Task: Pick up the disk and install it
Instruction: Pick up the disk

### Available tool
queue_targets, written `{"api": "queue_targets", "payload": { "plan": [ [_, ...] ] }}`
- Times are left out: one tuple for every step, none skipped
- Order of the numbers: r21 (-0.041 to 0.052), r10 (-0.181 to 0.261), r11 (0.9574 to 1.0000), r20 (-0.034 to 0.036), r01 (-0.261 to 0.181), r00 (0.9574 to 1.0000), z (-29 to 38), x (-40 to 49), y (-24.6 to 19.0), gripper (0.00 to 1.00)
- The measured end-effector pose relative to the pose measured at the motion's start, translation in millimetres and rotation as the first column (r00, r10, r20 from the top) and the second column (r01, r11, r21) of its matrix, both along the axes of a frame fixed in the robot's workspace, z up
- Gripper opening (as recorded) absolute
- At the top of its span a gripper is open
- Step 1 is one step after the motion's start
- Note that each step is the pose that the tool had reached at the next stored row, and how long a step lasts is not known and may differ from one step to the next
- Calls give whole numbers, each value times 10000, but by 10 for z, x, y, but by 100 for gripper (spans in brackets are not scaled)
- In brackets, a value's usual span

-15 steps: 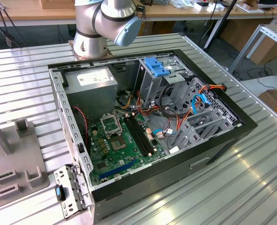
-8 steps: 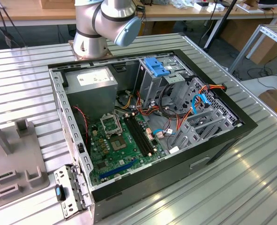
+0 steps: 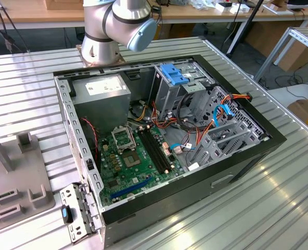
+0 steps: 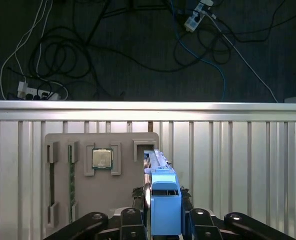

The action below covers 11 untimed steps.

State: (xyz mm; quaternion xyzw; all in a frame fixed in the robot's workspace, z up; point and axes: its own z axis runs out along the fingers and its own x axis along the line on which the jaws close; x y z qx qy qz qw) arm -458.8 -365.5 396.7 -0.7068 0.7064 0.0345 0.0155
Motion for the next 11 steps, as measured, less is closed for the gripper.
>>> {"api": "queue_targets", "payload": {
  "plan": [
    [-1, 0, 10000, 0, 0, 10000, 1, 0, 0, 36],
    [-1, 0, 10000, -2, 0, 10000, 1, 0, 0, 36],
    [-1, 0, 10000, -2, 0, 10000, 2, 0, 0, 36],
    [-1, 0, 10000, -2, 0, 10000, 2, 0, 0, 36],
    [-2, 0, 10000, -2, 0, 10000, 2, 0, 0, 36],
    [-1, 0, 10000, -2, 0, 10000, 2, 0, 0, 36],
    [-1, 0, 10000, -2, 0, 10000, 2, 0, 0, 36],
    [-1, 0, 10000, -2, 0, 10000, 3, 0, 0, 36],
    [-1, 0, 10000, -3, 0, 10000, 3, 0, 0, 36],
    [-1, 0, 10000, -2, 0, 10000, 3, 0, 0, 36],
    [-1, 0, 10000, -2, 0, 10000, 4, 0, 0, 36]
  ]
}}
